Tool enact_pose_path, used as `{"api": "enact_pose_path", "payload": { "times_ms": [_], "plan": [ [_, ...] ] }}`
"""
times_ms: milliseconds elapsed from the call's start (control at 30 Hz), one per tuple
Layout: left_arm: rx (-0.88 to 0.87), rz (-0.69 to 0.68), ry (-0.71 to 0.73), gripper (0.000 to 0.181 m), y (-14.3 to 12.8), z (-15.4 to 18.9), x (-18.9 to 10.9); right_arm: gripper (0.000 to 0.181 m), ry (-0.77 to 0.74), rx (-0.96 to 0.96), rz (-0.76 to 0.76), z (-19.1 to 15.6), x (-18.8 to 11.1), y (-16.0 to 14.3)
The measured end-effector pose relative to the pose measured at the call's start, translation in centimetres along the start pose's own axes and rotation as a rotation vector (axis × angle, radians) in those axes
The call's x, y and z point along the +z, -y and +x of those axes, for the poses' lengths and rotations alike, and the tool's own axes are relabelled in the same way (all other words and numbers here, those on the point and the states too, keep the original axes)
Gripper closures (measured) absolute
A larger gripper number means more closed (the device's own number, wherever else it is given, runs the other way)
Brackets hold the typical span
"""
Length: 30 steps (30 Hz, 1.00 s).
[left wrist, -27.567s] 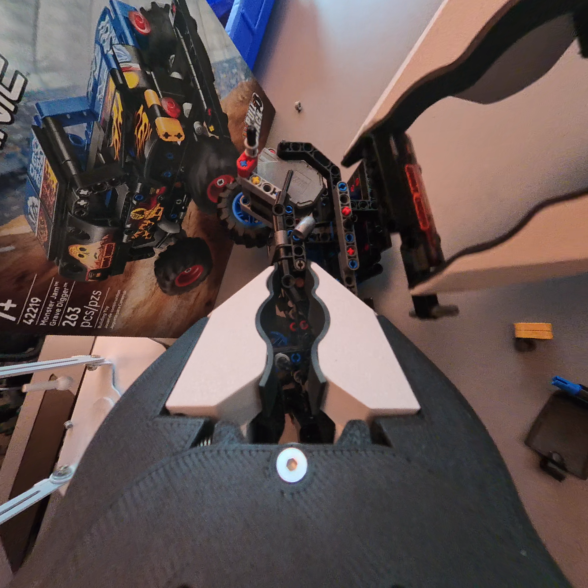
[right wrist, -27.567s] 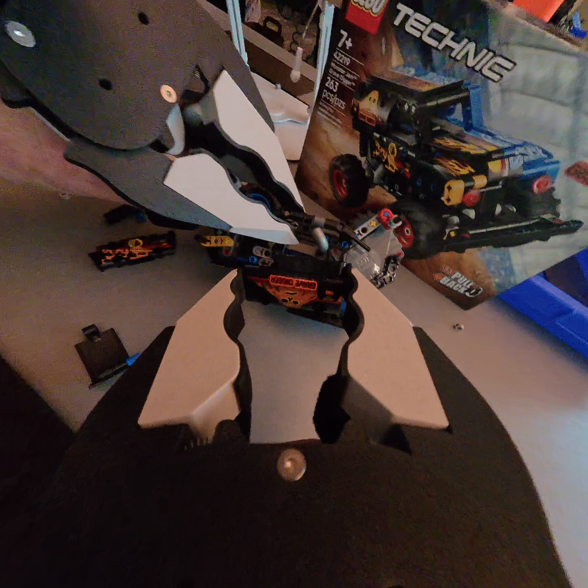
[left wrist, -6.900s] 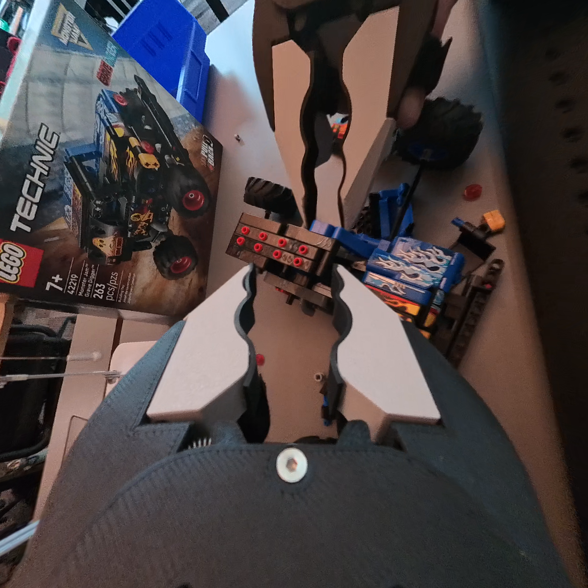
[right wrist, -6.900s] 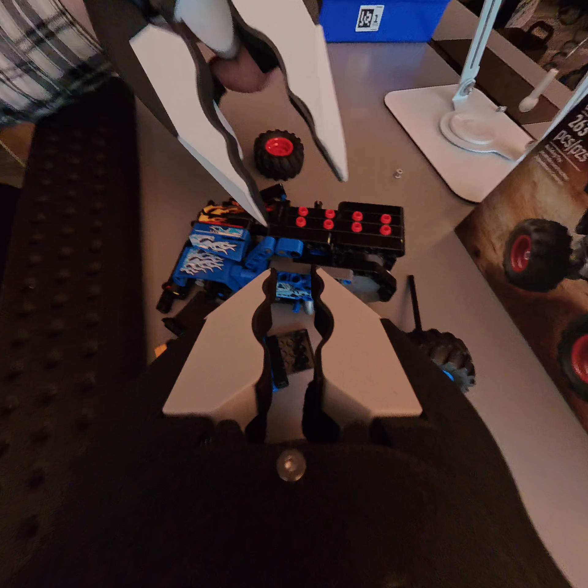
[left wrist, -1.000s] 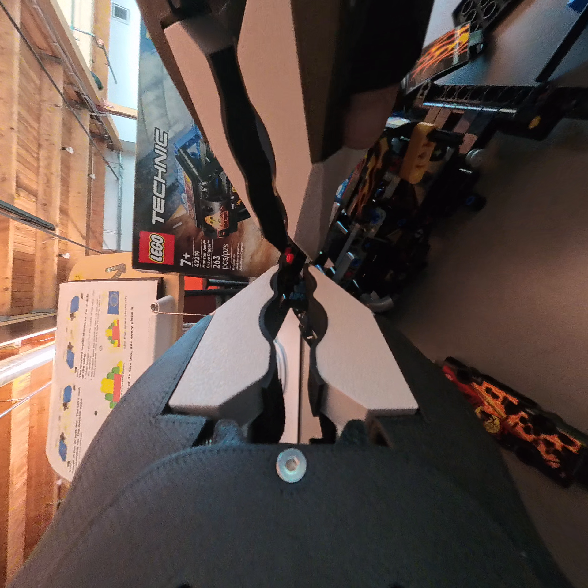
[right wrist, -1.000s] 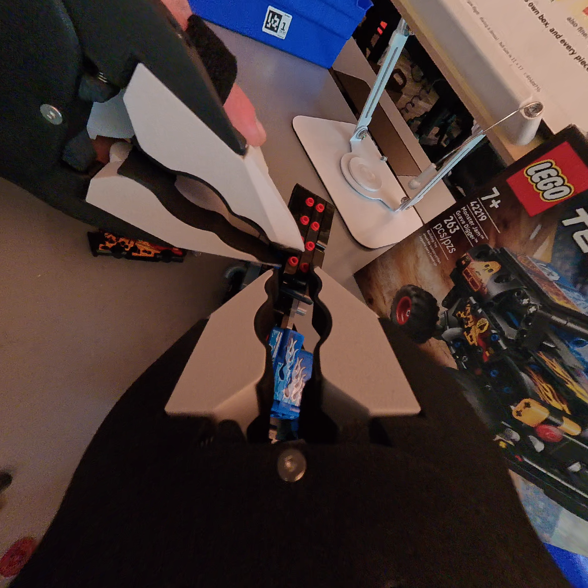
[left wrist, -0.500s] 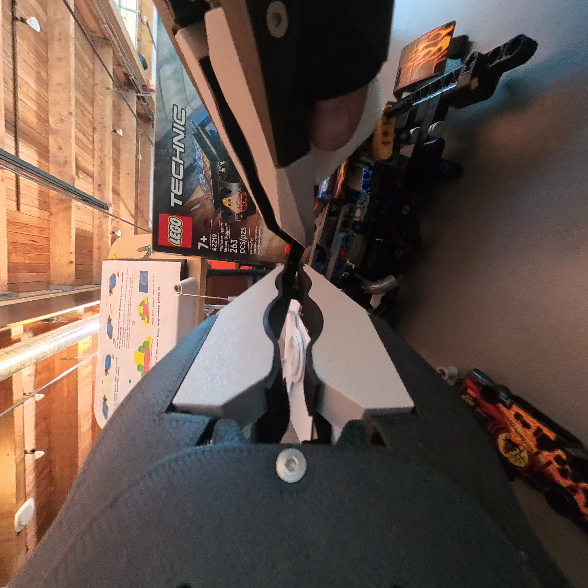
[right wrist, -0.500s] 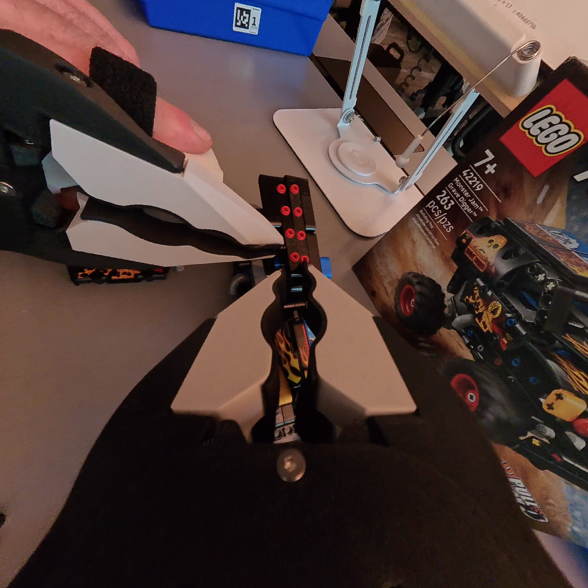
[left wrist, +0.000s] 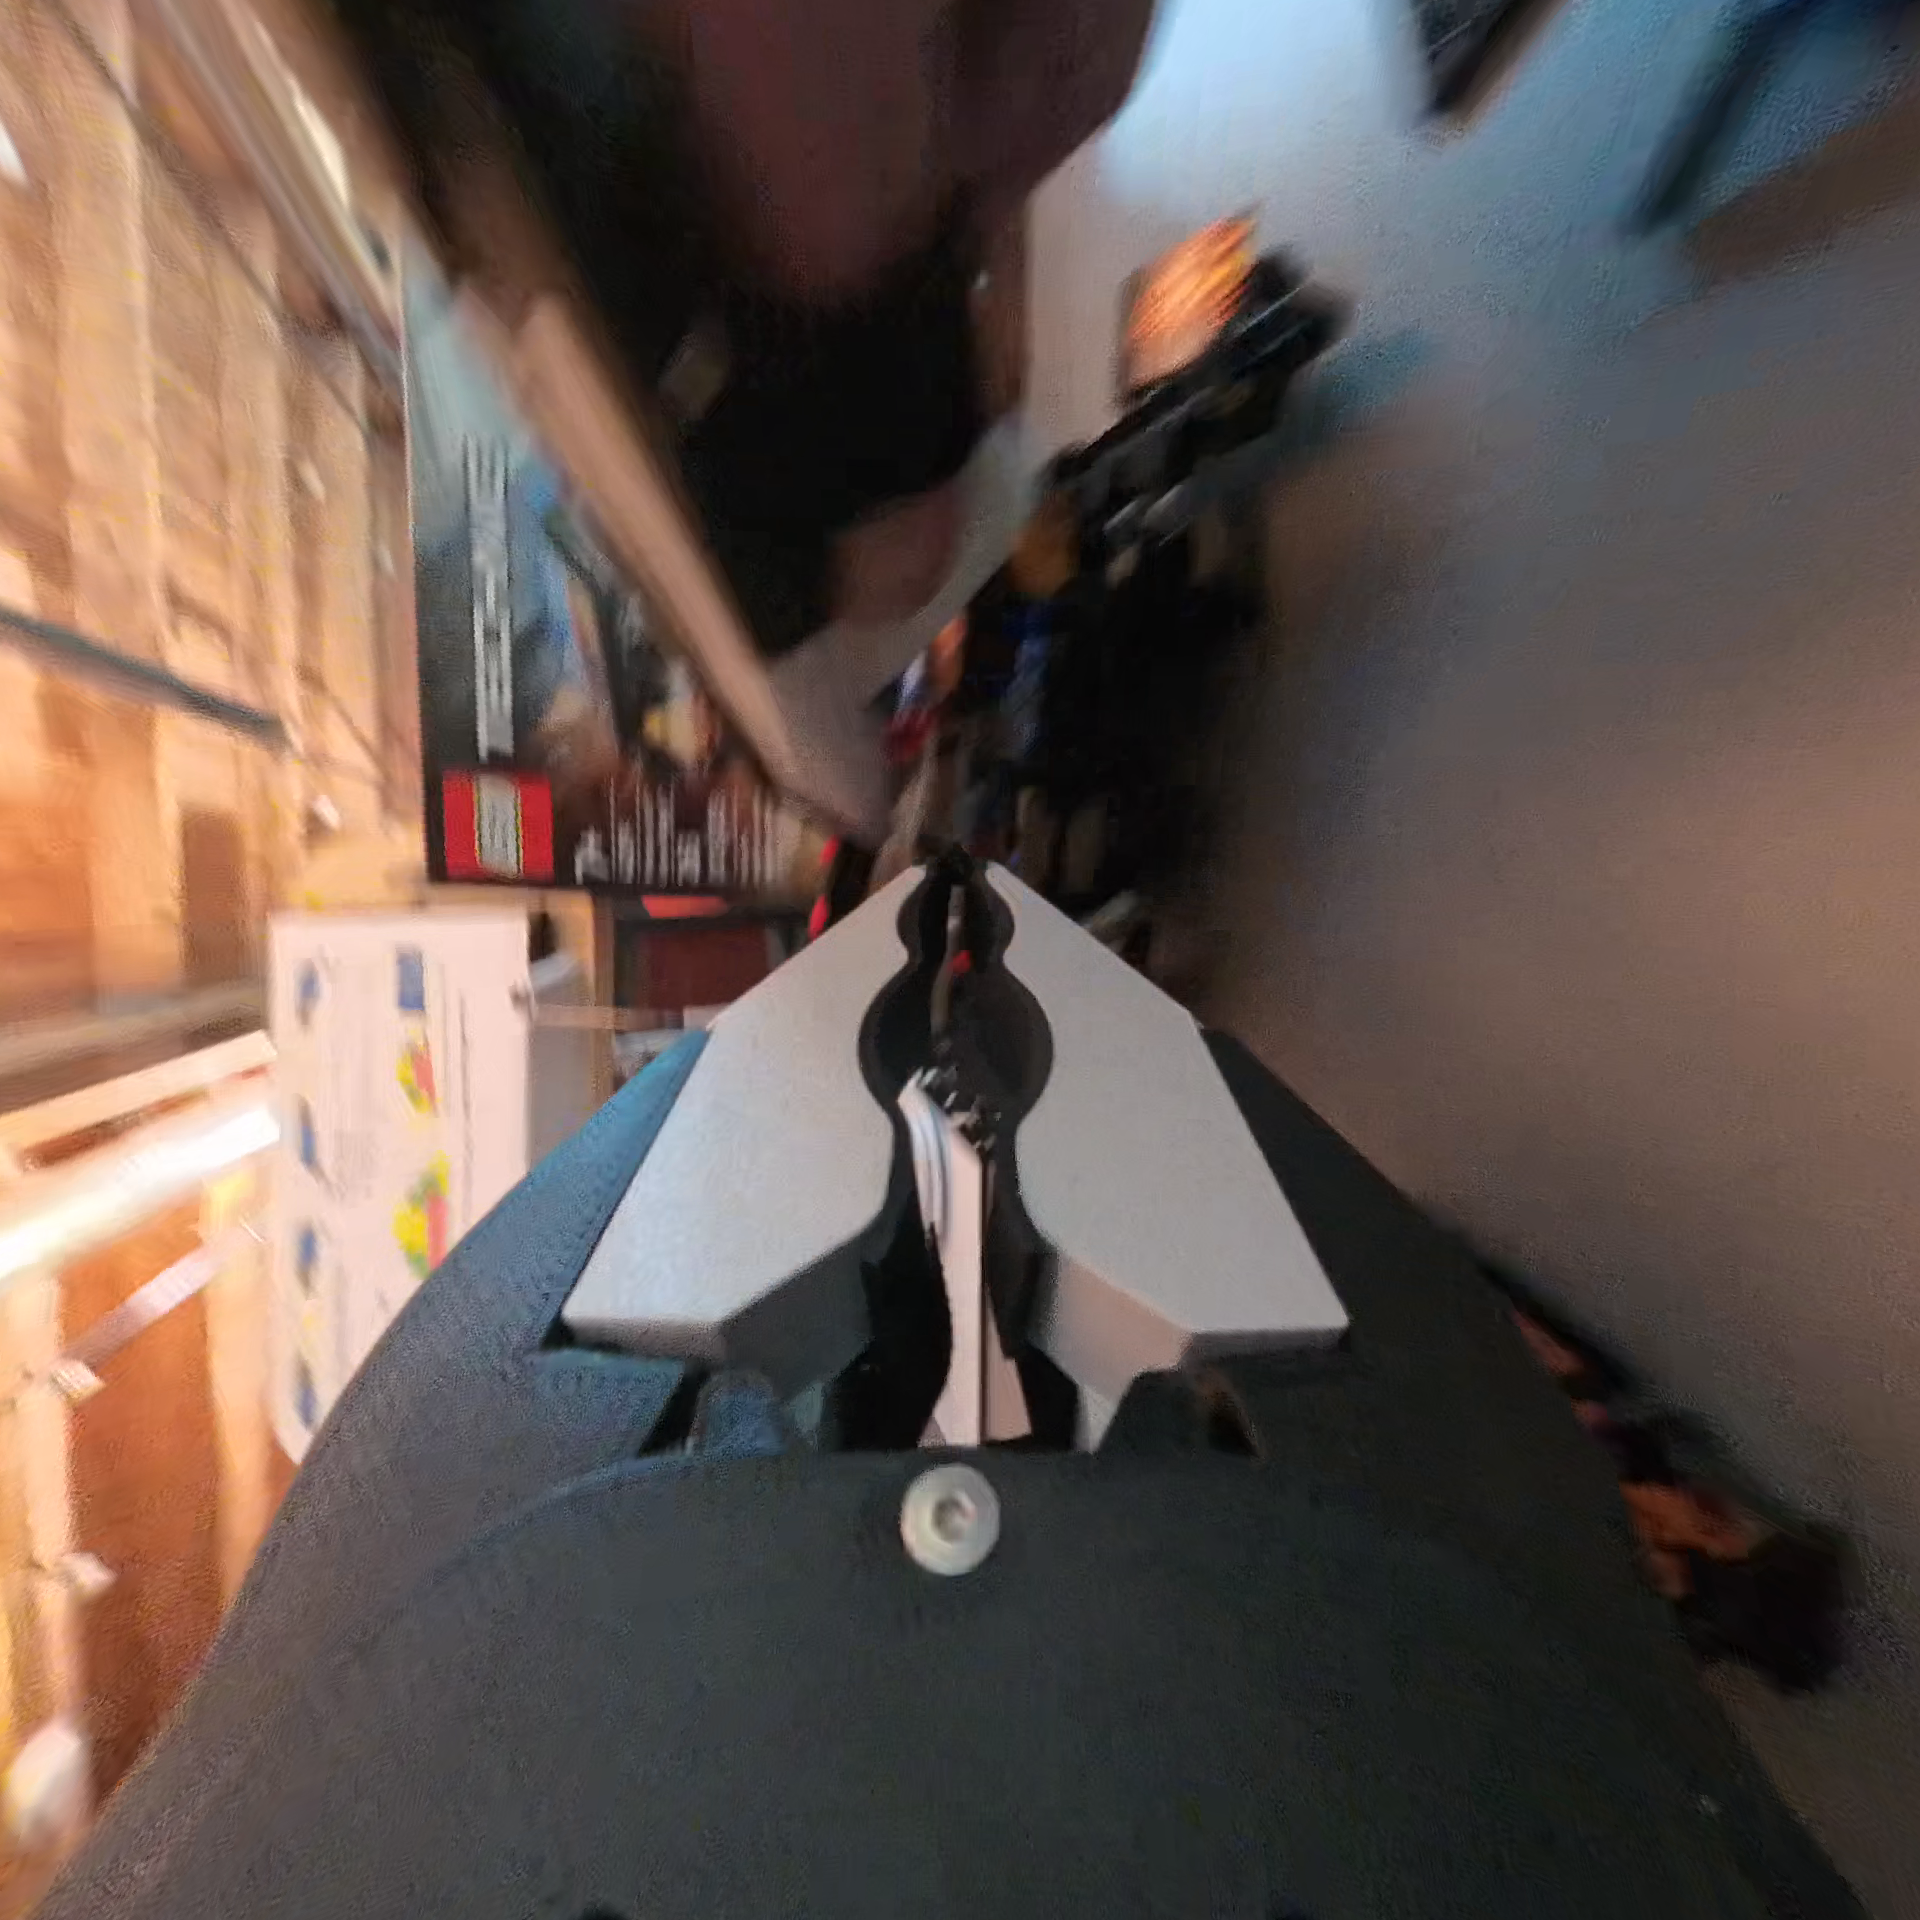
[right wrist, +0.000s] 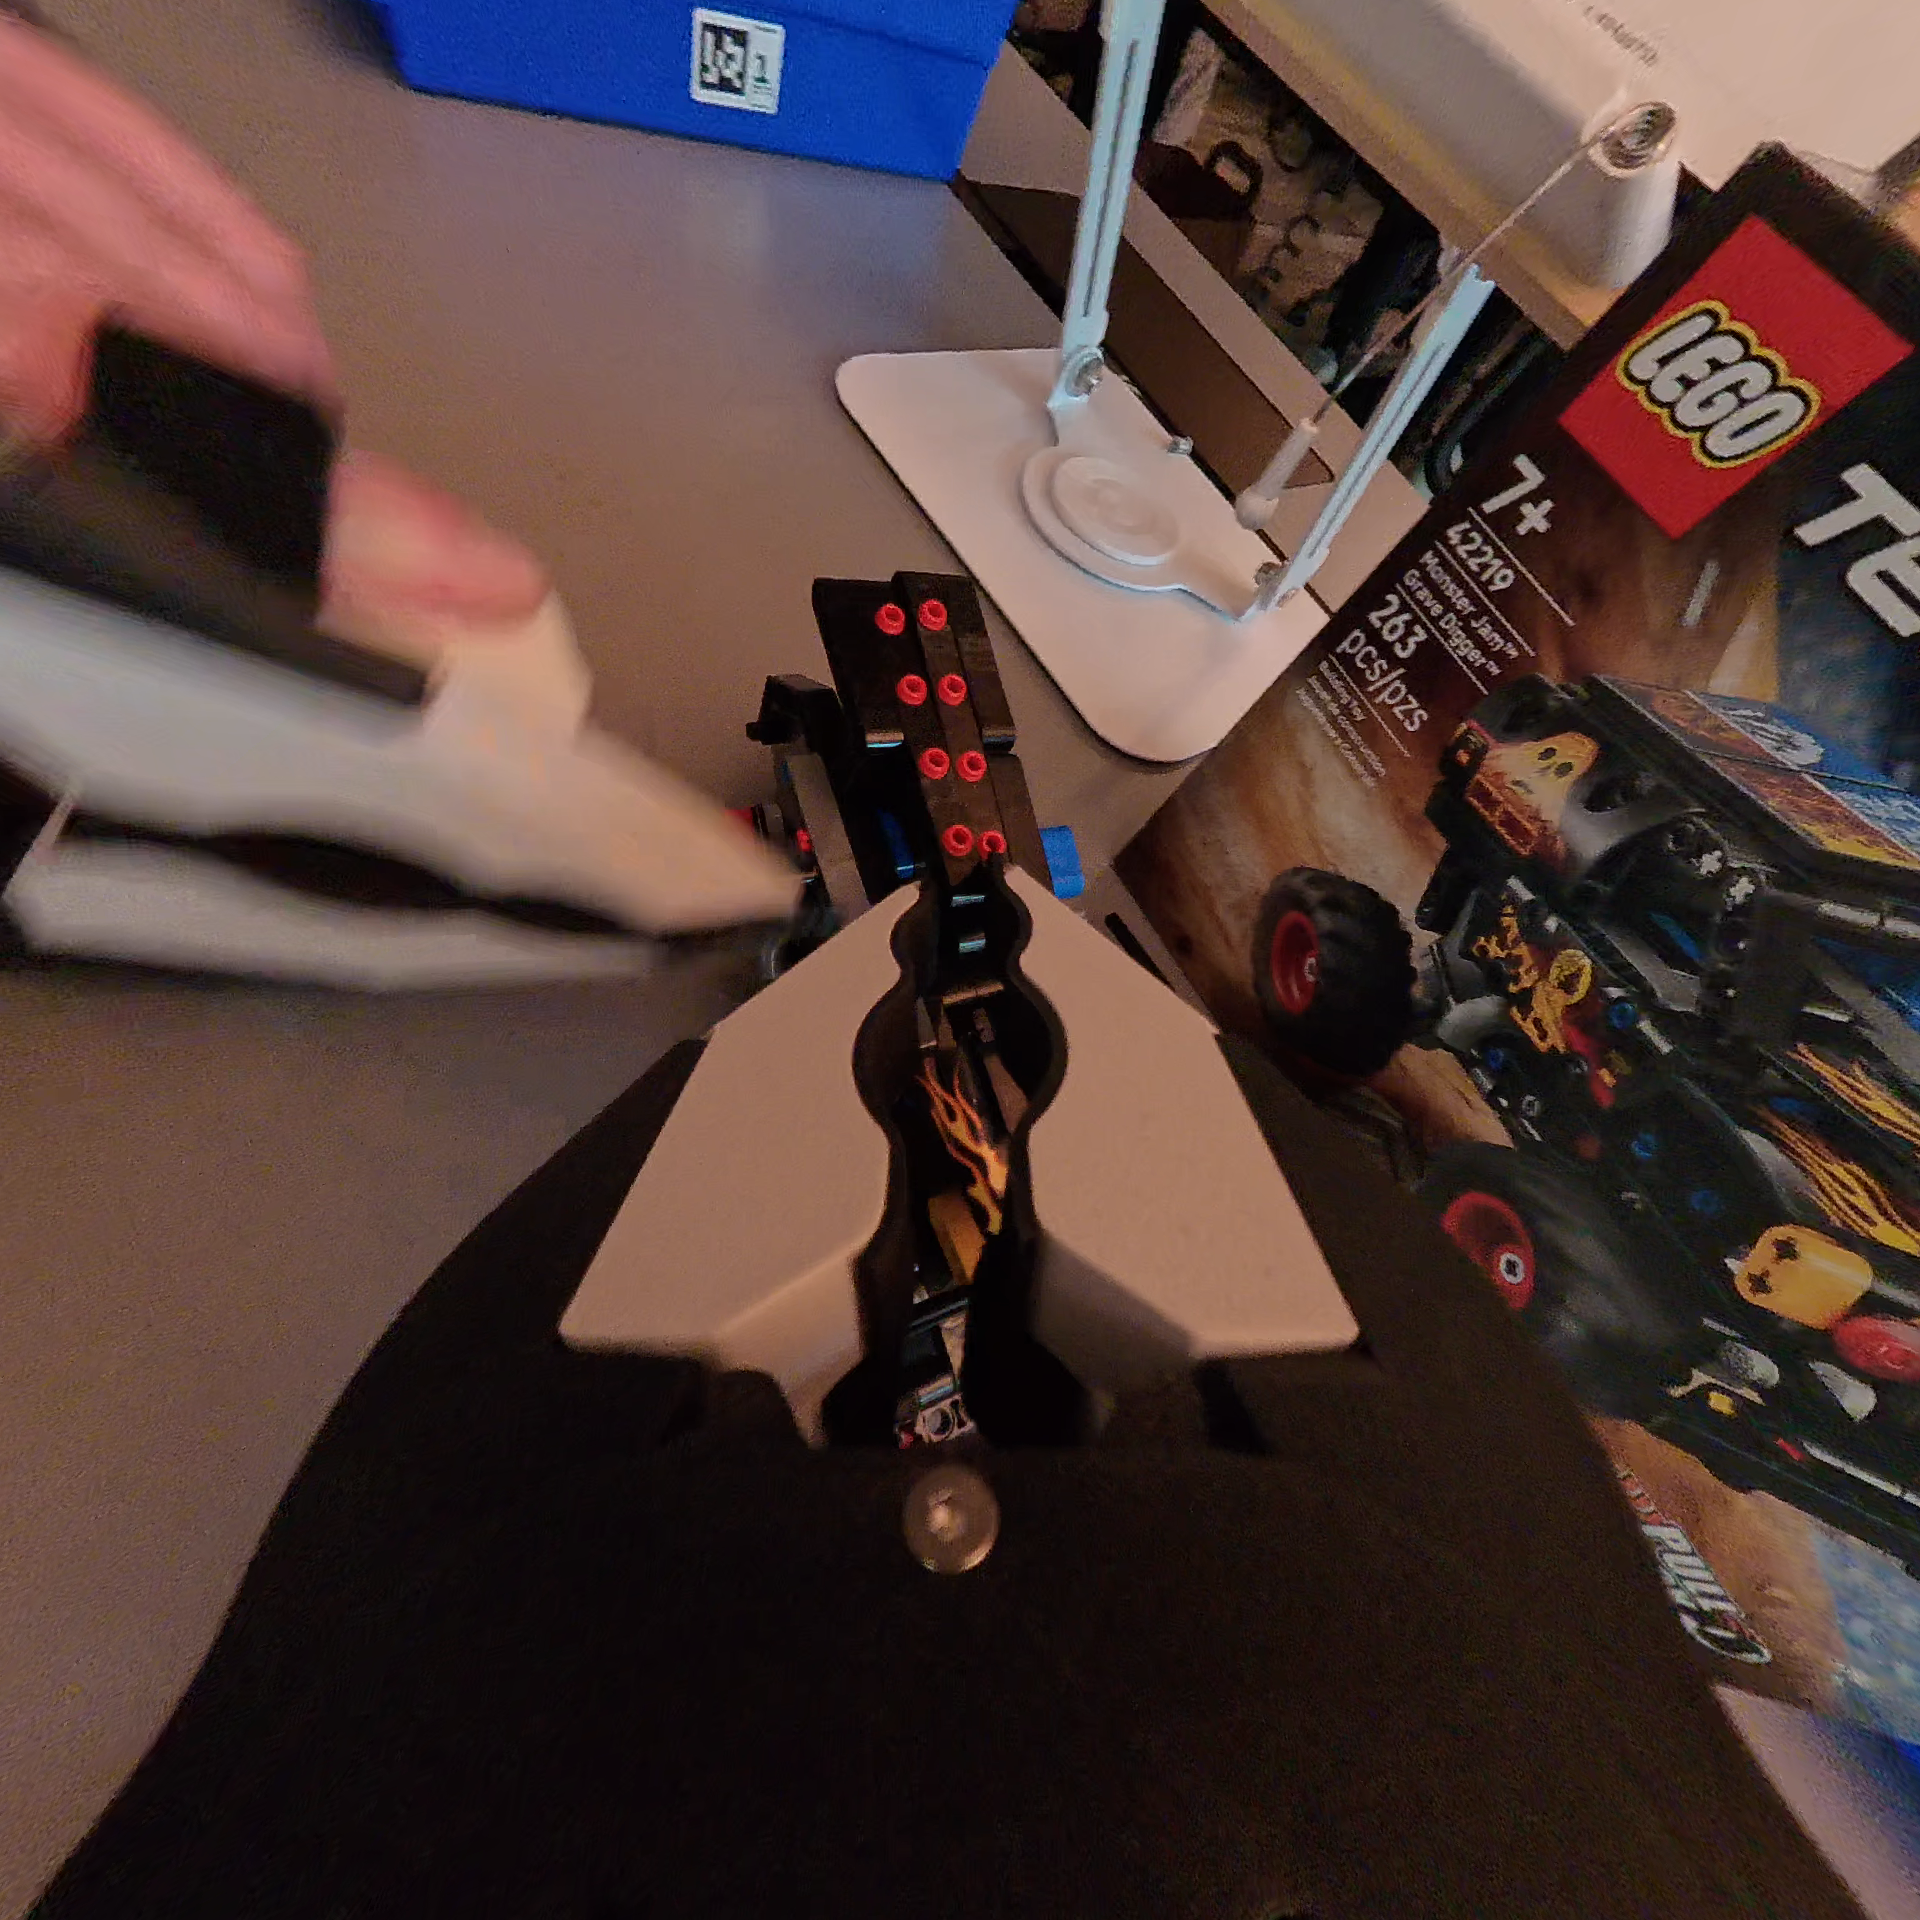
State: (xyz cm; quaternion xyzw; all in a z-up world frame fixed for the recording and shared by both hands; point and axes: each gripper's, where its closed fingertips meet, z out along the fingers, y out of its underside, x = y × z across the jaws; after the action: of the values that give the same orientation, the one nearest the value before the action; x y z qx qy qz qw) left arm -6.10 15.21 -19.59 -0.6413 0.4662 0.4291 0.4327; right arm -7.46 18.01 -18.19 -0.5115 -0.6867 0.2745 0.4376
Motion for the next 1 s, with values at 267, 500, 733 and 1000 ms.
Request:
{"api": "enact_pose_path", "payload": {
  "times_ms": [267, 500, 733, 1000],
  "plan": [
    [-0.170, 0.110, -0.332, 0.160, -0.5, 3.9, -1.4, 0.174, 0.051, 0.009, 0.047, -0.3, -0.4, 0.4],
    [-0.260, 0.168, -0.333, 0.137, -0.4, 2.6, -2.0, 0.179, 0.092, 0.022, 0.095, -0.5, -1.8, 1.1],
    [-0.182, 0.097, -0.167, 0.161, -1.7, 0.3, -0.9, 0.171, 0.054, -0.012, 0.094, 0.0, -2.2, 1.3],
    [-0.002, 0.030, -0.051, 0.177, -1.1, 0.5, 0.8, 0.181, 0.065, -0.148, 0.022, -2.3, -1.5, 0.7]
  ]
}}
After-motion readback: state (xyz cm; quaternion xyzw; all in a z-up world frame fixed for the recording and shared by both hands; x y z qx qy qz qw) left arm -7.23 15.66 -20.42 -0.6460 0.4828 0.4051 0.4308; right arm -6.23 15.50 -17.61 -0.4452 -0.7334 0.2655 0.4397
